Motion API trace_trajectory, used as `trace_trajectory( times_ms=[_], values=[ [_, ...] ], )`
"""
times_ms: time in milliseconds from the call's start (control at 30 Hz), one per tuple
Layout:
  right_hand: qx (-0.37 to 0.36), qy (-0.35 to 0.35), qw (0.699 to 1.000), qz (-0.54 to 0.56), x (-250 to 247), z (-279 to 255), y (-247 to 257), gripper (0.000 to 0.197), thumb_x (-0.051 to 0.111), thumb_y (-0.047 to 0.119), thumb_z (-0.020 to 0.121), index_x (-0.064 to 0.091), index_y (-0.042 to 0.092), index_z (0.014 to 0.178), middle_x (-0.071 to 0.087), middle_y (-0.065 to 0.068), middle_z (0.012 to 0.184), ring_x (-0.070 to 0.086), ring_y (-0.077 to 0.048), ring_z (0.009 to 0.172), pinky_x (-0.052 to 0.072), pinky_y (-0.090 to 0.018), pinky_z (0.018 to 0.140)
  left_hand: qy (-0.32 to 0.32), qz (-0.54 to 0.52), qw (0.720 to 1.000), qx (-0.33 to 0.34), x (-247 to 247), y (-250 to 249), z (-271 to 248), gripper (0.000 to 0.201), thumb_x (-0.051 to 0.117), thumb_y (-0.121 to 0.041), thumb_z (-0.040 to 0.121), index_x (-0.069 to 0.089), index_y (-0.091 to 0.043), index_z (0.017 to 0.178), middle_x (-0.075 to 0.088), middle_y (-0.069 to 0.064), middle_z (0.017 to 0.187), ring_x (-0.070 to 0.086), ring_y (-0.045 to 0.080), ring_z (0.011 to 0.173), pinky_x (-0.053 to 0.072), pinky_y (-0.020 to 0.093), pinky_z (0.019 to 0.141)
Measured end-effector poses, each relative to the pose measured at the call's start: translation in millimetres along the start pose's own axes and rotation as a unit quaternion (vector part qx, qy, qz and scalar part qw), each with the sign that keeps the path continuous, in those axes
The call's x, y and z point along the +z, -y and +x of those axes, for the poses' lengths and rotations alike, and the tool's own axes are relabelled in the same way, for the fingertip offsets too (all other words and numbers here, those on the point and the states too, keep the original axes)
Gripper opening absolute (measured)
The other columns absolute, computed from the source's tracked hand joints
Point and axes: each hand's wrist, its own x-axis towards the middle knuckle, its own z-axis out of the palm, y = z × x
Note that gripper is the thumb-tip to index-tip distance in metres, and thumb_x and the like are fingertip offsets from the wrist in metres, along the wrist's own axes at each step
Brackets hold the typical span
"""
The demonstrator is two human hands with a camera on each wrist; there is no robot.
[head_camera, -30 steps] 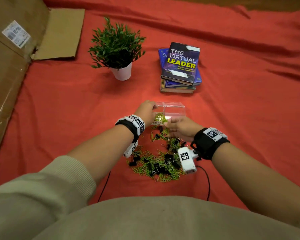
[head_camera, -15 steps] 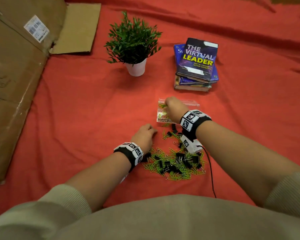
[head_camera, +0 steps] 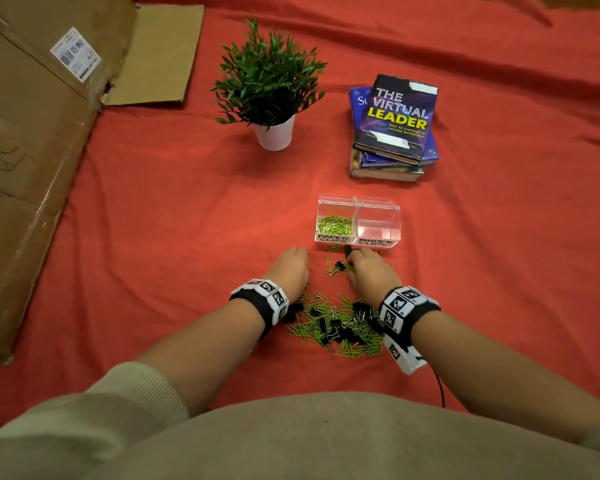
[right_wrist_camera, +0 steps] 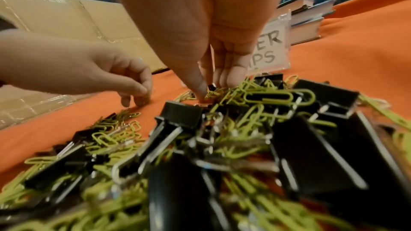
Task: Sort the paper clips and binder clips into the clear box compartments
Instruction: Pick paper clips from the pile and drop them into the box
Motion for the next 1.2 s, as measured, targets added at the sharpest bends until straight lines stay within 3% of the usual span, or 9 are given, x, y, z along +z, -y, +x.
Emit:
trace_trajectory(
  times_ms=[233,400,567,633,833,900,1000,1100,1200],
  values=[
    [-0.043,-0.025,0.998,-0.031,12,-3,-3,0.03,0.049,-0.003,0.087,0.054,0.004,0.115,0.057,-0.01,0.116,0.046,-0.025,0.108,0.04,-0.031,0.093,-0.015,-0.227,0.967,-0.113,-13,19,-7,0.025,0.04,-0.004,0.093,0.052,-0.022,0.106,0.053,-0.001,0.068,0.043,0.014,0.051,0.035,0.023,0.046],
    [-0.022,0.005,1.0,0.0,9,-3,0,0.032,0.047,0.004,0.085,0.056,0.002,0.116,0.058,-0.013,0.115,0.048,-0.028,0.109,0.041,-0.034,0.096,0.002,-0.281,0.948,-0.147,-10,36,-10,0.031,0.036,-0.006,0.093,0.056,-0.024,0.077,0.055,0.005,0.07,0.05,0.021,0.063,0.039,0.031,0.057],
    [0.083,0.029,0.977,0.197,-9,-8,-5,0.023,0.053,0.01,0.087,0.062,0.014,0.108,0.064,-0.001,0.082,0.054,-0.012,0.063,0.042,-0.023,0.056,0.009,-0.215,0.968,-0.131,-10,38,-16,0.011,0.044,-0.014,0.092,0.052,-0.015,0.086,0.05,-0.003,0.067,0.049,0.021,0.067,0.038,0.029,0.062],
    [0.119,0.034,0.942,0.311,-17,-7,-4,0.017,0.049,0.009,0.09,0.062,0.018,0.096,0.061,-0.001,0.075,0.052,-0.014,0.057,0.043,-0.024,0.052,0.028,-0.146,0.985,-0.083,-11,36,-19,0.01,0.051,-0.012,0.088,0.057,-0.015,0.095,0.049,-0.003,0.073,0.048,0.018,0.071,0.037,0.026,0.067],
    [0.185,0.082,0.754,0.625,-28,-6,20,0.017,0.04,-0.004,0.088,0.053,0.004,0.08,0.051,-0.011,0.074,0.051,-0.02,0.06,0.044,-0.027,0.055,0.052,0.013,0.998,0.018,-6,40,-18,0.029,0.053,-0.011,0.086,0.062,-0.018,0.113,0.056,0.006,0.113,0.054,0.026,0.11,0.045,0.036,0.095],
    [0.173,0.081,0.81,0.555,-23,0,27,0.013,0.046,0.006,0.091,0.056,0.006,0.082,0.054,-0.007,0.074,0.051,-0.016,0.058,0.043,-0.023,0.051,0.055,0.063,0.996,0.043,-4,38,-20,0.025,0.054,-0.019,0.09,0.062,-0.019,0.114,0.055,0.007,0.112,0.053,0.026,0.111,0.046,0.037,0.091],
    [0.066,0.035,0.969,0.234,-12,9,31,0.016,0.05,0.016,0.092,0.064,0.009,0.091,0.064,-0.004,0.087,0.061,-0.019,0.073,0.049,-0.027,0.061,0.055,0.117,0.988,0.084,-3,35,-21,0.022,0.055,-0.024,0.092,0.062,-0.017,0.111,0.054,0.008,0.108,0.053,0.027,0.109,0.044,0.036,0.087],
    [-0.051,0.046,0.996,0.057,1,16,29,0.021,0.049,0.008,0.091,0.065,0.007,0.104,0.059,-0.009,0.109,0.055,-0.026,0.104,0.049,-0.035,0.089,0.052,0.146,0.984,0.093,-1,31,-21,0.02,0.051,-0.018,0.092,0.059,-0.012,0.11,0.054,0.01,0.108,0.052,0.029,0.108,0.044,0.038,0.087],
    [-0.081,0.06,0.995,-0.019,9,18,20,0.028,0.053,0.0,0.086,0.063,0.006,0.111,0.055,-0.01,0.112,0.048,-0.028,0.111,0.045,-0.036,0.095,0.058,0.16,0.981,0.093,4,29,-22,0.022,0.046,-0.011,0.092,0.053,-0.007,0.113,0.051,0.011,0.112,0.049,0.029,0.109,0.043,0.039,0.091]
  ],
)
